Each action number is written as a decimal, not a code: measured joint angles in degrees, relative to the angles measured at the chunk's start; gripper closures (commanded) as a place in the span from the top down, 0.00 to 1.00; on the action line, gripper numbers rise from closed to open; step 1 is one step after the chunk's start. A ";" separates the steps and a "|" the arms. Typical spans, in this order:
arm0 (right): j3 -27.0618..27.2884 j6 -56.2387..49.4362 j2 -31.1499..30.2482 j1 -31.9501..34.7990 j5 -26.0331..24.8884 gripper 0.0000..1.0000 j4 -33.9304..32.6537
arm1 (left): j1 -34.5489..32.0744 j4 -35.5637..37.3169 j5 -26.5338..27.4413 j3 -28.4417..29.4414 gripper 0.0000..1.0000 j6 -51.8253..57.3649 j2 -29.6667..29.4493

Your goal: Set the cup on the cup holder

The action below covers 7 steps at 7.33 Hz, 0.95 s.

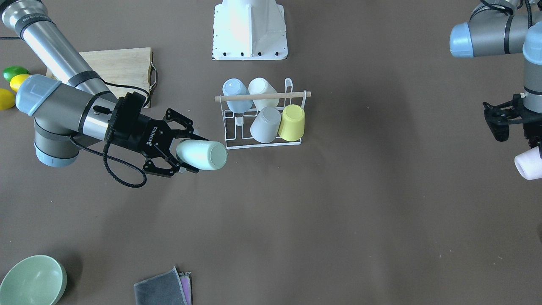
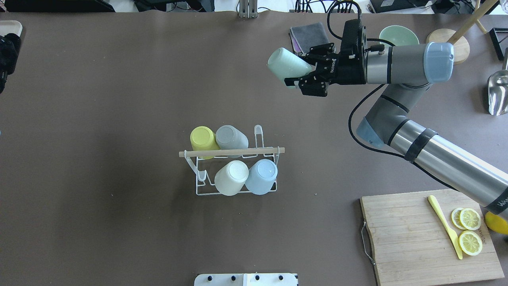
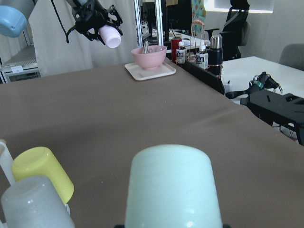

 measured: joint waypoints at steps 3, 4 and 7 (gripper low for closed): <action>0.04 0.66 -0.15 -6.67 -11.85 0.08 7.57 | -0.07 -5.10 -10.55 0.27 0.37 -2.60 -0.36; -0.19 0.19 -0.67 -8.81 -14.72 0.08 9.24 | -0.09 -5.45 -11.31 0.13 0.37 -3.78 -0.49; -0.99 -2.04 -0.98 -11.99 -19.18 0.08 12.05 | -0.03 -7.30 -13.03 -2.44 0.37 -11.01 -0.25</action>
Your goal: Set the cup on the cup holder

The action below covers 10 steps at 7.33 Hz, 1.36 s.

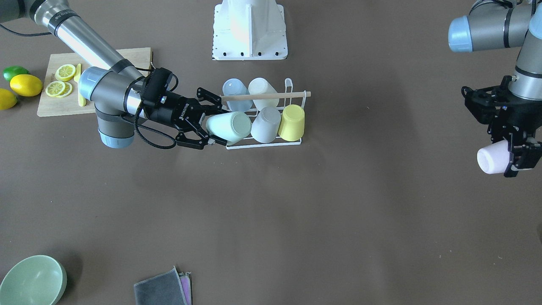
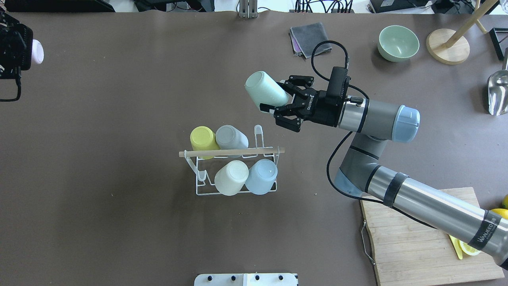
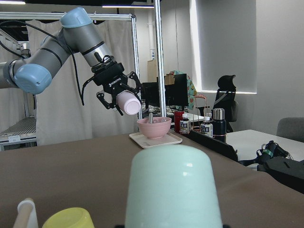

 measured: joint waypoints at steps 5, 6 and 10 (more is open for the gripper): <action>-0.86 -4.26 0.15 -4.42 -3.27 0.09 0.93 | 0.62 -10.82 -10.14 -1.31 0.37 -16.16 1.23; -0.72 -4.71 -0.09 -4.88 -3.29 0.11 0.89 | 0.85 -15.28 -12.69 -0.69 0.36 -19.36 2.03; 0.04 -4.91 -1.55 -4.78 -2.92 0.43 0.86 | 1.35 -32.06 -19.06 -0.38 0.36 -33.99 4.26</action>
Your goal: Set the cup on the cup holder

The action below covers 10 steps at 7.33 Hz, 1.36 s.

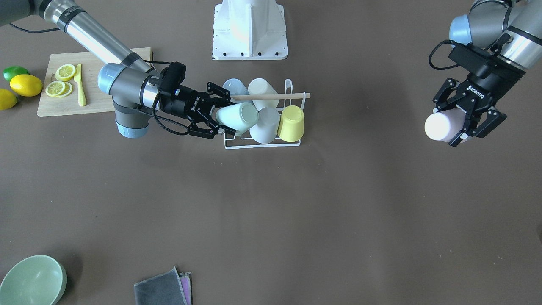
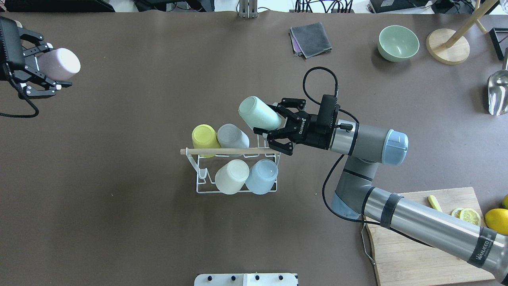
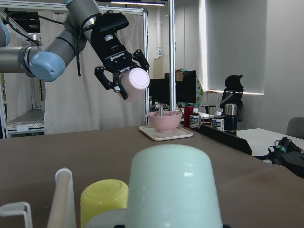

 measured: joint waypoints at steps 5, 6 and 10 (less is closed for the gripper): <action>1.63 0.34 -1.86 0.50 0.49 1.00 -0.17 | 6.43 -28.19 0.17 0.07 0.36 -24.15 1.81; 1.80 0.46 -2.01 0.75 0.50 1.00 -0.16 | 7.71 -32.64 0.67 0.00 0.36 -27.67 1.92; 2.14 0.70 -2.49 3.62 3.29 1.00 -1.30 | 15.50 -47.34 6.39 -0.16 0.36 -36.52 3.04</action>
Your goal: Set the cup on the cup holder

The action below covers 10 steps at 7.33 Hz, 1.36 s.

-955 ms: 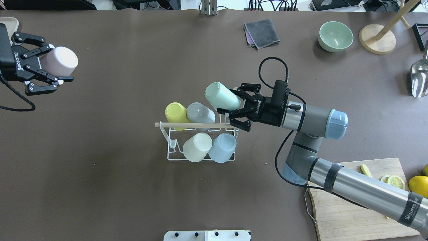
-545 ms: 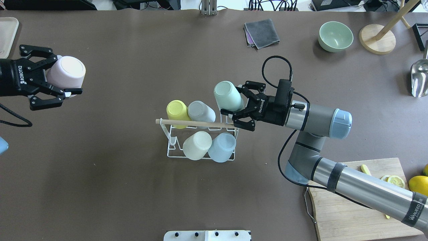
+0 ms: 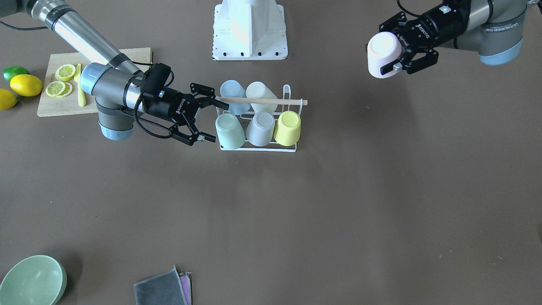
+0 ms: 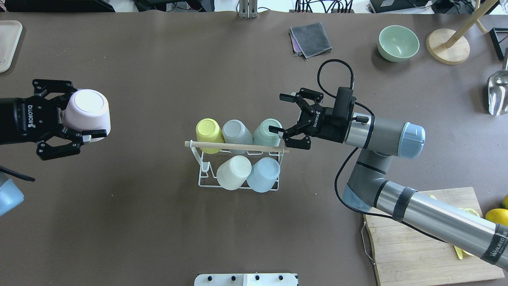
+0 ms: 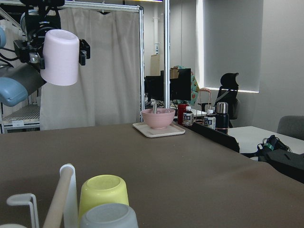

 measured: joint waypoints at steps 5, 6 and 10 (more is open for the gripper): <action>-0.02 -0.45 -2.29 15.86 24.14 1.00 -18.50 | 15.82 -6.02 10.83 6.27 0.36 -0.26 -11.20; -0.10 -0.51 -2.63 17.91 25.35 1.00 -23.76 | 16.90 -6.21 11.65 9.35 0.36 1.28 -13.85; 0.50 -0.06 -4.12 26.34 29.28 1.00 -48.55 | 18.84 -7.60 16.99 18.33 0.36 9.26 -19.79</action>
